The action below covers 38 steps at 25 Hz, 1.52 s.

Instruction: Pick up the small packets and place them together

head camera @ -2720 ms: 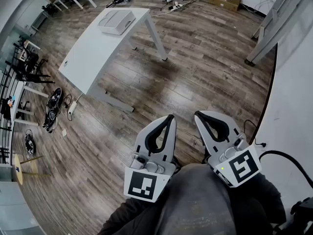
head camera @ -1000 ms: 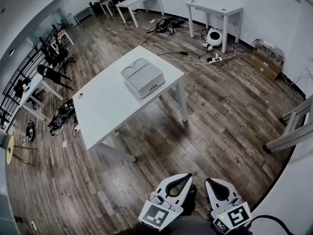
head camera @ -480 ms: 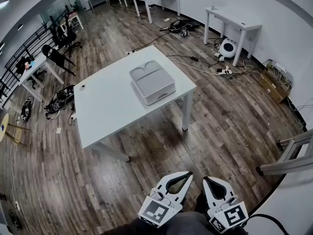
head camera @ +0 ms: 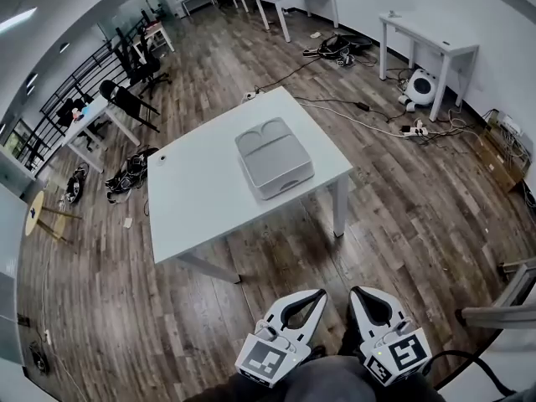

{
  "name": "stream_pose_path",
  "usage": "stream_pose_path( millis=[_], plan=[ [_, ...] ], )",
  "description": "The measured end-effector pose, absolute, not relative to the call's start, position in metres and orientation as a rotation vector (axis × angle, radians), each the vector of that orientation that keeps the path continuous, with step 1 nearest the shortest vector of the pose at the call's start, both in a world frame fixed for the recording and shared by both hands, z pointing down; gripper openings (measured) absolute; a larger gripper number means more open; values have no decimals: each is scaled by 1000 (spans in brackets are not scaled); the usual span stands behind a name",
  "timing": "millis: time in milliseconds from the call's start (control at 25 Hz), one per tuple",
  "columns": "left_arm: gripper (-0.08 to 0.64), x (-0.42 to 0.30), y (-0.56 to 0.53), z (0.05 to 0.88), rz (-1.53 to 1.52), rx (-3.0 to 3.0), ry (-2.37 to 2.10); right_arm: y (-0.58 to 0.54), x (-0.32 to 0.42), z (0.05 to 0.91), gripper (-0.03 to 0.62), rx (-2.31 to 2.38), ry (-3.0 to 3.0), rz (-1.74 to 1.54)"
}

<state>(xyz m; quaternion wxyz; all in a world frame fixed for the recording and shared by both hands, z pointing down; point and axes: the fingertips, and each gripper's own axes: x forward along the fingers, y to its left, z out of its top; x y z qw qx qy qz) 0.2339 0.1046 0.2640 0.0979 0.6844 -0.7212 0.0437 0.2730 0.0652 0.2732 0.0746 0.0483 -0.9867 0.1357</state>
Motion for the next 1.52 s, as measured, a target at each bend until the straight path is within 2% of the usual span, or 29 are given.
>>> stream_pose_path(
  millis=[600,920,1200,1520],
  plan=[
    [2,181,14,260,216,1740,-2300,-39,207,281,5,-202,-2919,486],
    [2,136,-1,257,276,1648,-2354,-57,167,290,5,-287,-2902,548],
    [2,79,-12,272,264,1679,-2330,-78,129,314,5,-169,-2888,557],
    [2,-23,-15,273,260,1896,-2185,-76,44,321,5,144,-2896,557]
  ],
)
